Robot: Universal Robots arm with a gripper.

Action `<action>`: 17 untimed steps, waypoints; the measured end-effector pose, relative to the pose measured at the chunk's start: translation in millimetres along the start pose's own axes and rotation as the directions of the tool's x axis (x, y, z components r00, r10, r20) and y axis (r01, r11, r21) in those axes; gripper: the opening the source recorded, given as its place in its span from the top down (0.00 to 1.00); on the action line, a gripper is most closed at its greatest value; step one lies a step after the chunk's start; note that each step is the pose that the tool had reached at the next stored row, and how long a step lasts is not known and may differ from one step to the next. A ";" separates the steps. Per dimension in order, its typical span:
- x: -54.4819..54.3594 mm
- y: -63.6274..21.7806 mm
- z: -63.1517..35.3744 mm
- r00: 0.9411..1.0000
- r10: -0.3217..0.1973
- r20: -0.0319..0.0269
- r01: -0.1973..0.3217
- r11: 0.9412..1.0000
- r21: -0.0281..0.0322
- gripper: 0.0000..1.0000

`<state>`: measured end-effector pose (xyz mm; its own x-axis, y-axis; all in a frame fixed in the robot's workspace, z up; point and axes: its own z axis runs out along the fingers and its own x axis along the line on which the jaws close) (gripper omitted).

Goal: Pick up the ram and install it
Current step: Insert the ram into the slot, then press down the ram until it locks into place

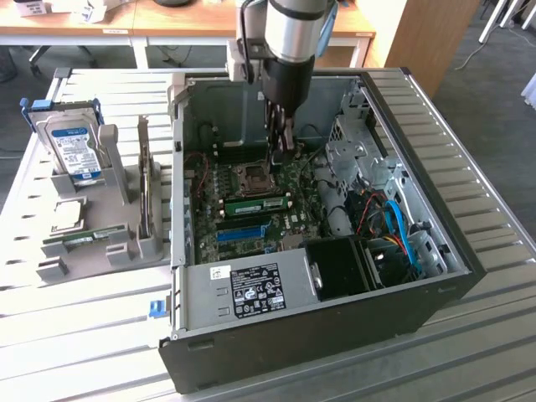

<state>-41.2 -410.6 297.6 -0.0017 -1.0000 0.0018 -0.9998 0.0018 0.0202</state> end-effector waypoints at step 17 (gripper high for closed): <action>0.0 0.6 -32.3 1.000 0.000 0.000 0.000 1.000 0.000 0.75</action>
<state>-41.2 -410.6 329.9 -0.0017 -1.0000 0.0017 -0.9998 0.0017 0.0202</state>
